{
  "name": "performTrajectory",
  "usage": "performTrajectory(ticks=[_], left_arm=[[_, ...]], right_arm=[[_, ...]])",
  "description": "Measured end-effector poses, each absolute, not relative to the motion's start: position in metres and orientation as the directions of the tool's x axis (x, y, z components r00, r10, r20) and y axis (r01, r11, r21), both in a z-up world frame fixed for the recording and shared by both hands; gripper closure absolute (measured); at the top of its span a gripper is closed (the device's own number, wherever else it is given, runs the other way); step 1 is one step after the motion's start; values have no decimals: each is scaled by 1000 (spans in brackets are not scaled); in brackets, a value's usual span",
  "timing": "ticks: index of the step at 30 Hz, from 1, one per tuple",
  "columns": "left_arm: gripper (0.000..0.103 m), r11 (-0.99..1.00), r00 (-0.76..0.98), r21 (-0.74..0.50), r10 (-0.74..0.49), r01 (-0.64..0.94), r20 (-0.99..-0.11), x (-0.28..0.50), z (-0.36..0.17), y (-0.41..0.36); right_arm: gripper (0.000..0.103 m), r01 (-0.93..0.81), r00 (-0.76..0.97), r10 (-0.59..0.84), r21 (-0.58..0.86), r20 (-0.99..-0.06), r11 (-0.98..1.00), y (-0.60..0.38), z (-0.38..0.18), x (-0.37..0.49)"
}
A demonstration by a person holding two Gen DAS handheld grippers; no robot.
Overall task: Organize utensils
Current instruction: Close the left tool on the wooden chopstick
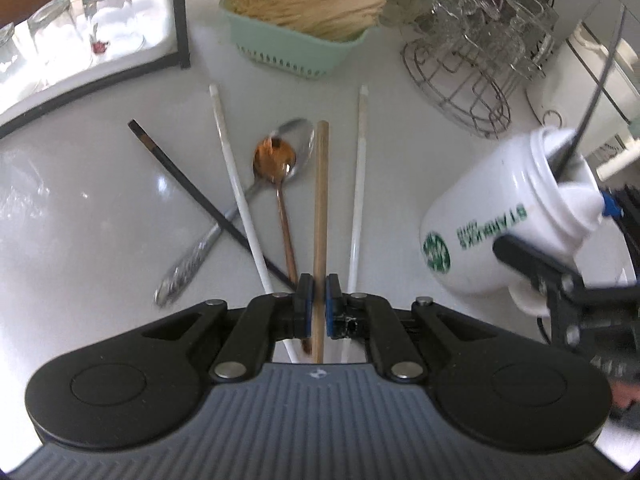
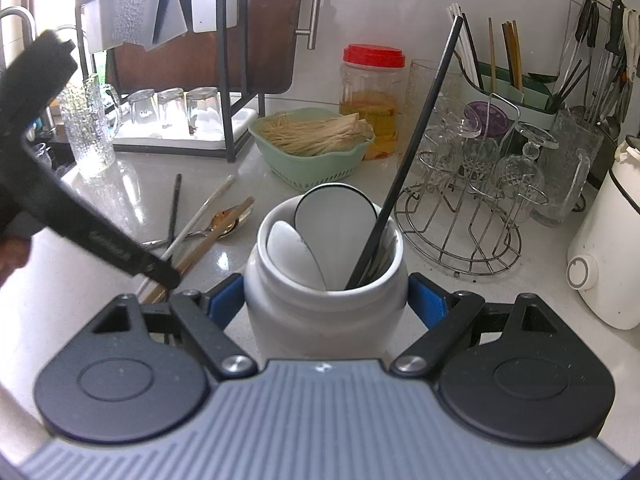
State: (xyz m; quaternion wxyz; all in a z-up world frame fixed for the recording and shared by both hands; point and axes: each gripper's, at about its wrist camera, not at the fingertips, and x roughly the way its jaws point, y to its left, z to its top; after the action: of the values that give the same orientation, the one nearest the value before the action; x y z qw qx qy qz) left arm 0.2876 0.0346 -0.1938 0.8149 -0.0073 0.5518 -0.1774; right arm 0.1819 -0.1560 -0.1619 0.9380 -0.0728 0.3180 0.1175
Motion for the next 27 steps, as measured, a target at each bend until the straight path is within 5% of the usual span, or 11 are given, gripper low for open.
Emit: performTrajectory(ticks=[15,27], left_arm=[[94,932,290,-216,-300,290,-909,266,-200,40],[77,937,330,-196,-289,288,-899,287,-191,35]], right_arm=[[13,-262,770,168,-64,-616,963,-155,-161,182],[13,-253,773,162,-64,-613,965,-156,-161,181]])
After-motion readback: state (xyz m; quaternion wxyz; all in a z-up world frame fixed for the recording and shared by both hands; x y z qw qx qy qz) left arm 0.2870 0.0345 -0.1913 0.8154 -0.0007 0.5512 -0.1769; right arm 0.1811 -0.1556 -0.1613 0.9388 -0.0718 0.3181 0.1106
